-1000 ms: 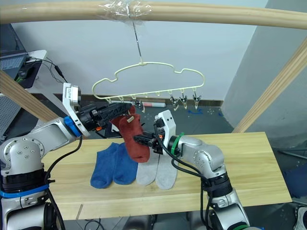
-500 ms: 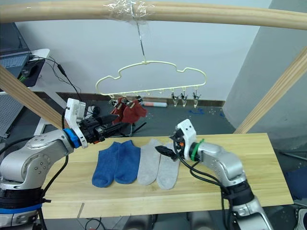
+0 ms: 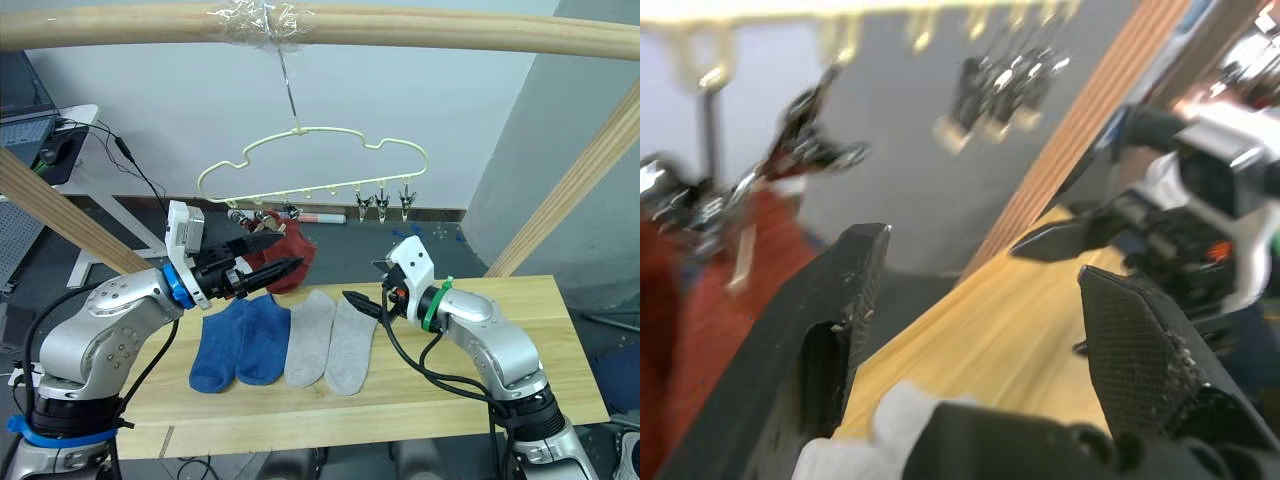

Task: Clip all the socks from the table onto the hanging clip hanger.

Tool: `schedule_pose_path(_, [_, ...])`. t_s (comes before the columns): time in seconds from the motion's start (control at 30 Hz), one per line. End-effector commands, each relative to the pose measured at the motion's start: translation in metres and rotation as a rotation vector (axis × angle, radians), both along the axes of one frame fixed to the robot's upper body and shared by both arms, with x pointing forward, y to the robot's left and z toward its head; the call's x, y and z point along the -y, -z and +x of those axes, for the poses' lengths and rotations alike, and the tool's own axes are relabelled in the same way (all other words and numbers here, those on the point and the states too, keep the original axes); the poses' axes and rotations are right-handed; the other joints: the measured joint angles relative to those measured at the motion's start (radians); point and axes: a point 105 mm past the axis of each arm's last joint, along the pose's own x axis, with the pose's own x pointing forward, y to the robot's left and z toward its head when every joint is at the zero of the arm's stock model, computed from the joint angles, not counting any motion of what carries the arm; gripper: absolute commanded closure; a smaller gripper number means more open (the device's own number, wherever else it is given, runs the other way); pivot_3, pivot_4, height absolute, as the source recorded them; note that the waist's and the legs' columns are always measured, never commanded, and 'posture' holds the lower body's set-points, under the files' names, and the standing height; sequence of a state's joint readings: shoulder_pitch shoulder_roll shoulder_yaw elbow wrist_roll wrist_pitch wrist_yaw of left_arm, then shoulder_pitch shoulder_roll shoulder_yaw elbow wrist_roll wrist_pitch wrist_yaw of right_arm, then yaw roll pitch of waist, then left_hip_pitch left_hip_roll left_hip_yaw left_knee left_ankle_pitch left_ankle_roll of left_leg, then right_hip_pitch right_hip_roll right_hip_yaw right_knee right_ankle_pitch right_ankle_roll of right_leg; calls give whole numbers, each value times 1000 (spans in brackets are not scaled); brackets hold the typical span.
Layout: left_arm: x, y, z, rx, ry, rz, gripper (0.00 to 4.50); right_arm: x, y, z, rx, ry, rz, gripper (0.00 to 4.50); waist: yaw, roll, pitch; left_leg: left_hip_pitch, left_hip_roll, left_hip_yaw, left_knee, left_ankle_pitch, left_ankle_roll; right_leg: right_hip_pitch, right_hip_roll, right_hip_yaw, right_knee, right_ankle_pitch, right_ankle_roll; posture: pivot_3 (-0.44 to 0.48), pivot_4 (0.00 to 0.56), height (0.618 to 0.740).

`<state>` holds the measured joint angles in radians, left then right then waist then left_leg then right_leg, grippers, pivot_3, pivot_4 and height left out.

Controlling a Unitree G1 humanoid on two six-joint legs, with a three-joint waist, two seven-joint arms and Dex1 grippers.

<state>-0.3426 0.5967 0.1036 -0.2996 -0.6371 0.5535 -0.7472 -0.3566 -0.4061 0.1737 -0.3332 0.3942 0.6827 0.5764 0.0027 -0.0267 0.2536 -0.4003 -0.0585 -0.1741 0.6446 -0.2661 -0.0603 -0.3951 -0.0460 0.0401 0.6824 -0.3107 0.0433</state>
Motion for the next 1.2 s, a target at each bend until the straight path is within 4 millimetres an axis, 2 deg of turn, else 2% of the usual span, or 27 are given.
schedule_pose_path(0.03, [2,-6,9,87,-65,-6,2221,1,-17,-2,77,5,30,0,-1,0,0,0,0,0,0,0,0,0,0,0,0,0,0,98,241,740])
schedule_pose_path(0.3, [-1,15,16,120,-177,21,2221,3,-21,-1,91,27,45,0,-3,0,0,0,0,1,0,0,0,0,0,1,0,0,0,84,235,740])
schedule_pose_path(0.43, [0,18,25,144,-262,18,2221,6,-22,1,95,40,46,0,-2,0,0,0,0,1,1,0,0,1,0,0,0,0,0,84,235,740])
schedule_pose_path(0.8, [15,4,53,331,-349,74,2221,10,-24,5,105,69,43,0,-4,-1,0,0,-1,2,1,0,0,1,0,1,0,1,1,52,216,740])
schedule_pose_path(0.9, [19,10,51,360,-317,128,2221,10,-24,4,106,72,46,0,-8,0,-1,0,0,4,1,0,0,0,0,2,1,1,1,47,213,740])
schedule_pose_path(1.0, [21,11,47,334,-279,84,2221,10,-24,4,106,78,47,0,-8,0,-1,0,0,5,1,0,0,0,0,2,0,1,1,42,213,740])
schedule_pose_path(1.2, [14,8,48,329,-308,57,2221,11,-25,4,110,83,47,0,-7,0,-1,0,0,4,2,1,1,0,0,2,2,1,1,43,211,740])
